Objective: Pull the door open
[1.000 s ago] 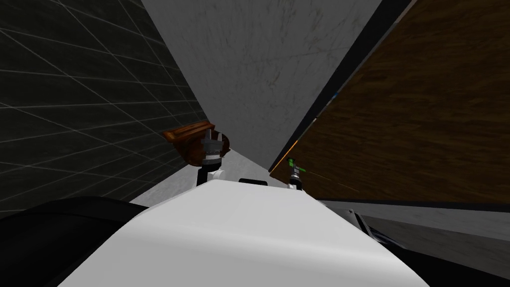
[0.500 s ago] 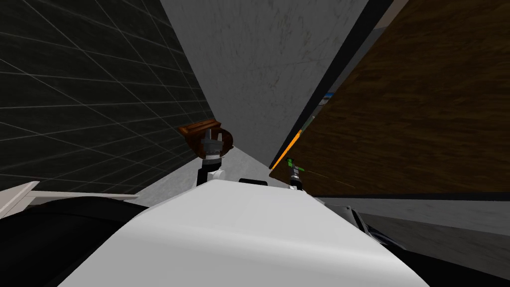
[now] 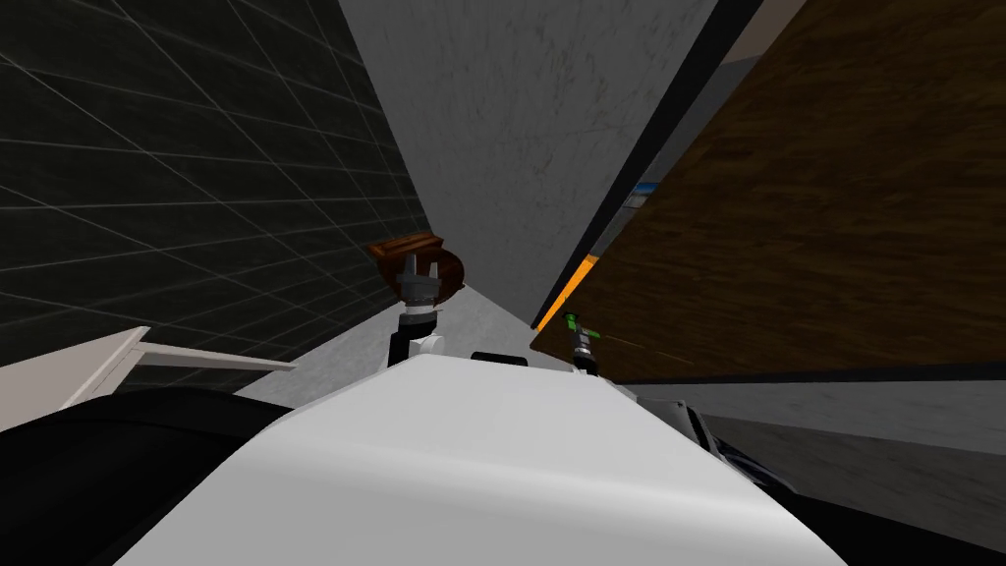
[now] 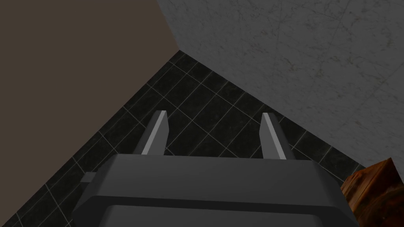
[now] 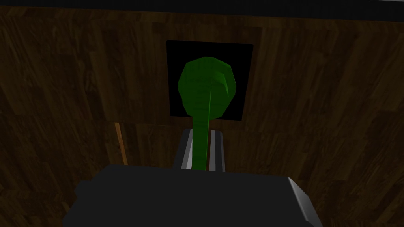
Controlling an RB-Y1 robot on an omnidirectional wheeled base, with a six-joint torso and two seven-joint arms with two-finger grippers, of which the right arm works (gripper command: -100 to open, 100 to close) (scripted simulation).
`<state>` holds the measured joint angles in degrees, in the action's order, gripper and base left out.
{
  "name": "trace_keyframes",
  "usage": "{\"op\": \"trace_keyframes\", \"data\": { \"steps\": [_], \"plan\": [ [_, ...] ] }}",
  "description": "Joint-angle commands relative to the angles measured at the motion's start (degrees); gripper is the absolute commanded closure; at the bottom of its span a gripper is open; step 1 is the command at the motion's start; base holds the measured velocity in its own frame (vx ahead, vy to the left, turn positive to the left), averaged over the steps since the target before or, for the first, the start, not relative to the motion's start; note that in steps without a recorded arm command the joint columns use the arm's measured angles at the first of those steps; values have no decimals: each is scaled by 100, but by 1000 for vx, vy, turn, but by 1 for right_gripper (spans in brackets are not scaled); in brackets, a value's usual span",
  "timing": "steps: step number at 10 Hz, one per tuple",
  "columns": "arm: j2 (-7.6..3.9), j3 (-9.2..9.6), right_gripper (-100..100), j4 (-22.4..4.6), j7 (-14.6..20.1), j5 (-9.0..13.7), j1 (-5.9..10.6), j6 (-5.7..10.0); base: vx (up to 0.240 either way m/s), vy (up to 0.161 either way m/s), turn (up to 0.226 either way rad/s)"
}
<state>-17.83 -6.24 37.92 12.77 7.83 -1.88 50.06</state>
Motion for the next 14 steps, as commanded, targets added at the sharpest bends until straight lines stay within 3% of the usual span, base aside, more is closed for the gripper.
{"op": "trace_keyframes", "data": {
  "steps": [1,6,7,11,14],
  "plan": [
    [-34,87,100,26,78,-47,-56,61,-201,-26,80],
    [-246,399,100,109,428,-210,-270,312,-230,-47,107],
    [-228,361,100,38,385,-191,-219,308,-112,-24,22],
    [-469,616,100,52,713,-326,-536,728,-228,-49,140],
    [-585,724,100,62,860,-383,-672,924,-195,-44,105]
  ]
}}
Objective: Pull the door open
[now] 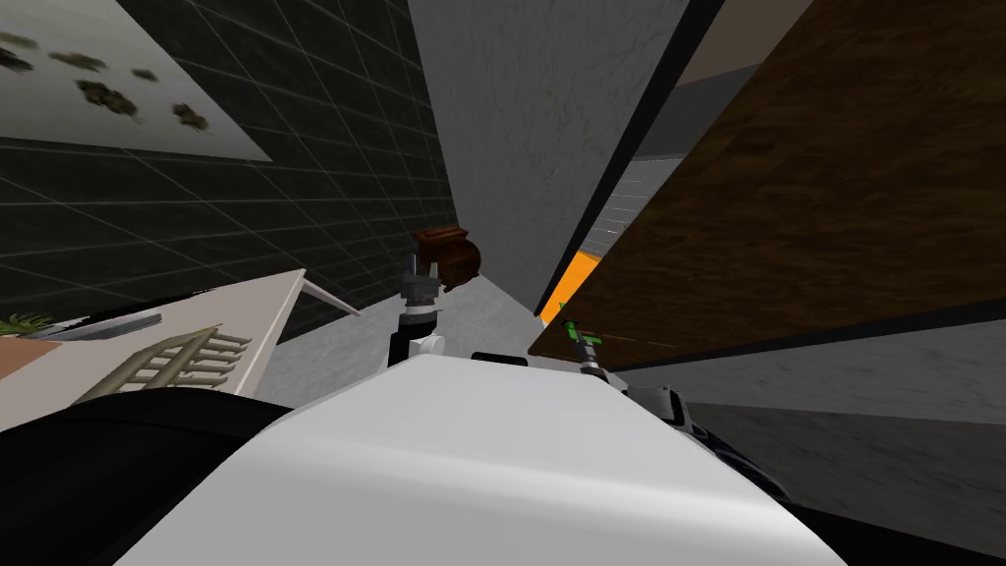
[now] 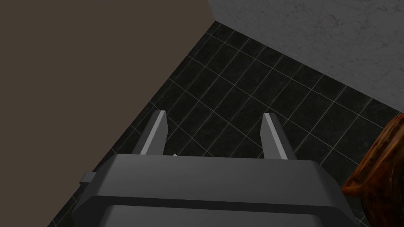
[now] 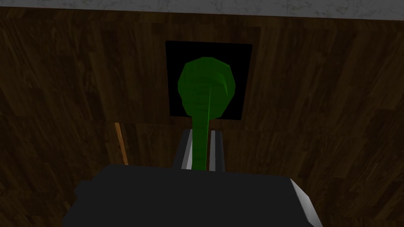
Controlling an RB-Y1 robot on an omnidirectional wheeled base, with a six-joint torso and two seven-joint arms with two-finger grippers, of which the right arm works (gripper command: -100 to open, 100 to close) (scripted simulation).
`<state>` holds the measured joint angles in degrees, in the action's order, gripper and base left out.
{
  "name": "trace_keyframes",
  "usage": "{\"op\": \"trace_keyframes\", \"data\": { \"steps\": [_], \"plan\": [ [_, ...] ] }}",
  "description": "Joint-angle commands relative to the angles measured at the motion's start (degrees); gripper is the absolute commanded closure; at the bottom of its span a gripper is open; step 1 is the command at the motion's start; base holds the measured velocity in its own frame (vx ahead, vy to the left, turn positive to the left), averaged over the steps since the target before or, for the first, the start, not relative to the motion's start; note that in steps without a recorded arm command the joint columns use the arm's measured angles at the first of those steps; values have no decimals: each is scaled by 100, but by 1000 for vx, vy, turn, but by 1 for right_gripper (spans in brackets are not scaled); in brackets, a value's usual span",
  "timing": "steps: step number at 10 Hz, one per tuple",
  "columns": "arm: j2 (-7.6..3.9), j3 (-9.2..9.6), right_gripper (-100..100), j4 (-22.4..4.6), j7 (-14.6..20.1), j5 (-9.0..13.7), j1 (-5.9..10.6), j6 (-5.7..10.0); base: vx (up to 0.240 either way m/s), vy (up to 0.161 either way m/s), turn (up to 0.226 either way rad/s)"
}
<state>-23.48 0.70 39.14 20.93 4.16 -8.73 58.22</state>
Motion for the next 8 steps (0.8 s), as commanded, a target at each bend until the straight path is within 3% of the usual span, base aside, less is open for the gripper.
{"op": "trace_keyframes", "data": {
  "steps": [1,2,3,8],
  "plan": [
    [-54,63,100,-57,87,-32,-27,166,-146,-68,84],
    [-29,44,100,-48,49,-22,-19,84,-61,-30,21],
    [-75,86,100,-114,112,-40,-95,252,-118,-37,176],
    [-223,168,100,-259,264,-70,-290,684,-205,-63,169]
  ]
}}
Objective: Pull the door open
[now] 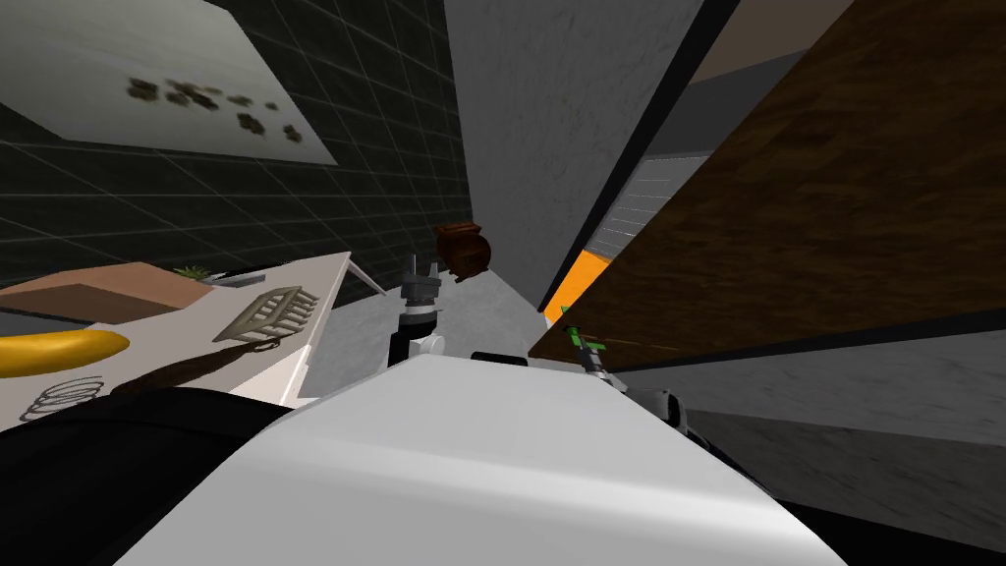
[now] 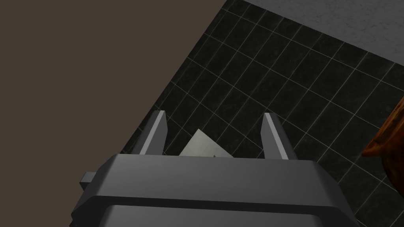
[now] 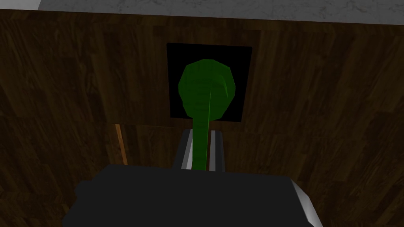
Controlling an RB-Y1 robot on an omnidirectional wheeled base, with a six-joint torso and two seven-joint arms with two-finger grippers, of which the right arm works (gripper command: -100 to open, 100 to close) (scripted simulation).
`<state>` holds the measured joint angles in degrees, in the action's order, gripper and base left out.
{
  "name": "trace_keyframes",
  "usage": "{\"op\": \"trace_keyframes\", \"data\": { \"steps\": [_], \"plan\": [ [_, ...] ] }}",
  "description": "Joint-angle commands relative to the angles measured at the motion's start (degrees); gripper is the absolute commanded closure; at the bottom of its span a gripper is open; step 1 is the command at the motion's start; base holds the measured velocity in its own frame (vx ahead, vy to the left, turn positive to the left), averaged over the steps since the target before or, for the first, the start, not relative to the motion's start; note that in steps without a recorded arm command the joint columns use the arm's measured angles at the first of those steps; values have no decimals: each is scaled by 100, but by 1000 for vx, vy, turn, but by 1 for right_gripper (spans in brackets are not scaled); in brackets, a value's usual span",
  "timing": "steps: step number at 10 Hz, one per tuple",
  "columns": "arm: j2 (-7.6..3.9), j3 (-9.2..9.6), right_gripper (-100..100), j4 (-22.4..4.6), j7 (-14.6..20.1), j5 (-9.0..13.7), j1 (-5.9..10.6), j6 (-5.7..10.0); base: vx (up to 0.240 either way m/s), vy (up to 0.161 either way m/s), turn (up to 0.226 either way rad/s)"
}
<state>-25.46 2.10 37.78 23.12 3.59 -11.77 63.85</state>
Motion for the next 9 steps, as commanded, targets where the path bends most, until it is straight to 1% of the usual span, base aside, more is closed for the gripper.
{"op": "trace_keyframes", "data": {
  "steps": [1,2,3,5,6,7,9],
  "plan": [
    [-42,37,100,-141,63,-16,-8,170,-199,-37,109],
    [-88,62,100,-186,110,-25,-68,304,-202,-44,155],
    [-101,69,100,-198,123,-28,-85,341,-177,-62,120],
    [-144,93,100,-241,168,-36,-142,468,-137,-46,106],
    [-136,84,100,-216,151,-33,-138,396,-59,-17,16],
    [-143,148,100,-298,153,-13,-51,404,-127,-37,92],
    [-151,216,100,-376,151,15,58,396,-197,-53,116]
  ]
}}
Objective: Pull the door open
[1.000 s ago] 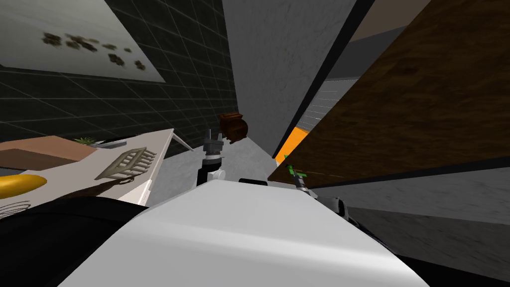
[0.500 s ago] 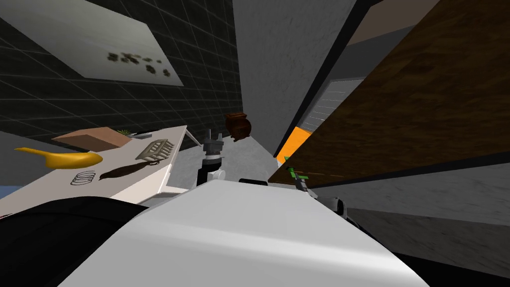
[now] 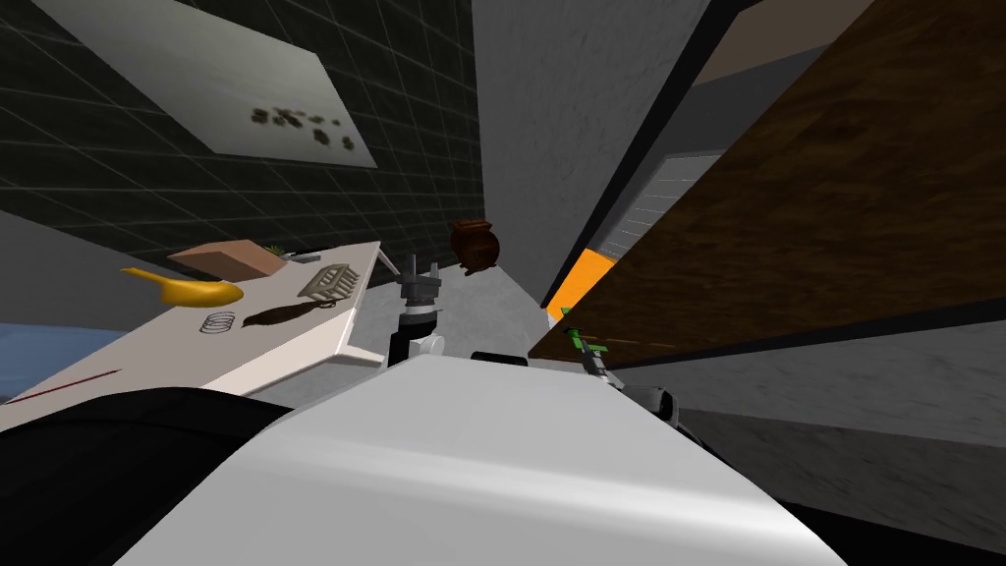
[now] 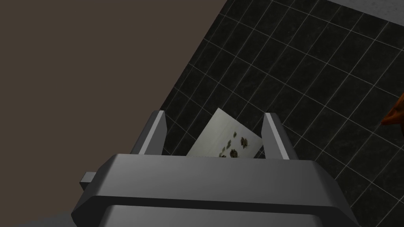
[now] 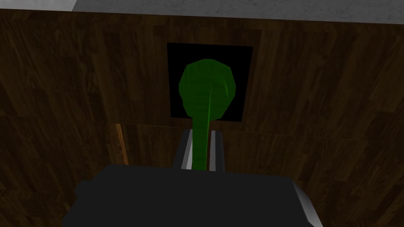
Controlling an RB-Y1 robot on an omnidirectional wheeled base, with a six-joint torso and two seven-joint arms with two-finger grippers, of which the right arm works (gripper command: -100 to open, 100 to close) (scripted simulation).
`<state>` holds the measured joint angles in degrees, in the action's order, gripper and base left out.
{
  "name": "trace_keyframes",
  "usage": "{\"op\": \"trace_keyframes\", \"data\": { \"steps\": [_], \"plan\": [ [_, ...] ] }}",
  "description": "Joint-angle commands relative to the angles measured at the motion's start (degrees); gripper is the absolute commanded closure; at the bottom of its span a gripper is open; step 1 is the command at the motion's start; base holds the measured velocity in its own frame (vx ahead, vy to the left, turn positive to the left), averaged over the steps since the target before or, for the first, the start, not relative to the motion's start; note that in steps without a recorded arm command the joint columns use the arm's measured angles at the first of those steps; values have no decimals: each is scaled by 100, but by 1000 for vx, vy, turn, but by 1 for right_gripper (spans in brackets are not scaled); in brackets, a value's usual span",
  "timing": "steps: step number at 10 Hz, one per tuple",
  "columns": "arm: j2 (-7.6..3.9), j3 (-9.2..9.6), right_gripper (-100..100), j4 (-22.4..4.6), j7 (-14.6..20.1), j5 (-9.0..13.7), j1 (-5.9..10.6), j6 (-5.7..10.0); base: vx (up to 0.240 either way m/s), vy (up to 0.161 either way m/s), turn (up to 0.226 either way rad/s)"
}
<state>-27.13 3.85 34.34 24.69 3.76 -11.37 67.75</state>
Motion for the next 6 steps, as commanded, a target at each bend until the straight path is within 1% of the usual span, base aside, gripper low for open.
{"op": "trace_keyframes", "data": {
  "steps": [1,4,6],
  "plan": [
    [12,81,100,-78,-8,15,83,1,-205,-55,111],
    [-3,220,100,-236,-12,73,303,-14,-211,-74,108],
    [-14,315,100,-346,-15,113,455,-25,-212,-55,126]
  ]
}}
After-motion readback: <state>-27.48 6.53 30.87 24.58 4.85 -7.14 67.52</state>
